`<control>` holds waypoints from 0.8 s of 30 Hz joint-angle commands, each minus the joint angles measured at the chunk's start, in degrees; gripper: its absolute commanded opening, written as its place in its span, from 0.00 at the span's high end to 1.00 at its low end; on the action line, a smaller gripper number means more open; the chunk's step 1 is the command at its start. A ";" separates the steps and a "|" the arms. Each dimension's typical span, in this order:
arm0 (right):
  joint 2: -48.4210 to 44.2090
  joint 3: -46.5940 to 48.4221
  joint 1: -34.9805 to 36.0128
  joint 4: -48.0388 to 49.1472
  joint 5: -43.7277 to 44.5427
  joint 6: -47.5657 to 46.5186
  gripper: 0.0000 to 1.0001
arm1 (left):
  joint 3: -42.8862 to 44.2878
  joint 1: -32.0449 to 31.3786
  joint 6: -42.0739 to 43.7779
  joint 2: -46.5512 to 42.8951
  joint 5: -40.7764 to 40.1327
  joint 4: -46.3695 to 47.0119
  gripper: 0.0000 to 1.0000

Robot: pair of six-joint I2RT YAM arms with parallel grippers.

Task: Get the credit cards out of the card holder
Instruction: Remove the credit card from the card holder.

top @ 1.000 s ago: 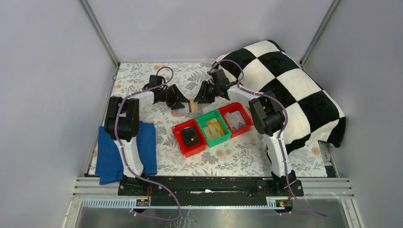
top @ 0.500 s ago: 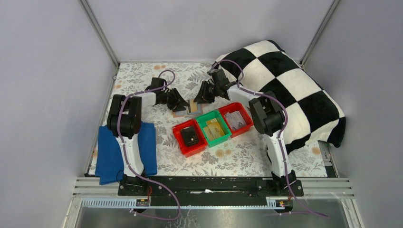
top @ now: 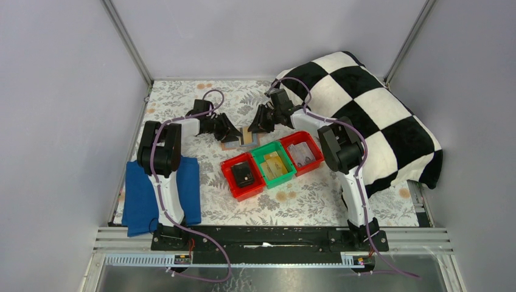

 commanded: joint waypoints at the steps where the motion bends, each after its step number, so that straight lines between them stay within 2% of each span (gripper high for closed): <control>1: 1.28 0.36 1.02 1.21 -1.54 0.11 0.67 | -0.75 0.59 1.38 0.18 -1.66 1.62 0.64; 9: 1.87 0.61 1.11 0.89 -1.33 0.00 0.82 | -1.31 0.98 1.28 -0.24 -1.93 1.96 0.65; 24: 3.26 -0.01 1.33 0.65 -1.22 -0.03 0.94 | -3.34 1.57 -1.22 -0.83 1.54 6.74 0.76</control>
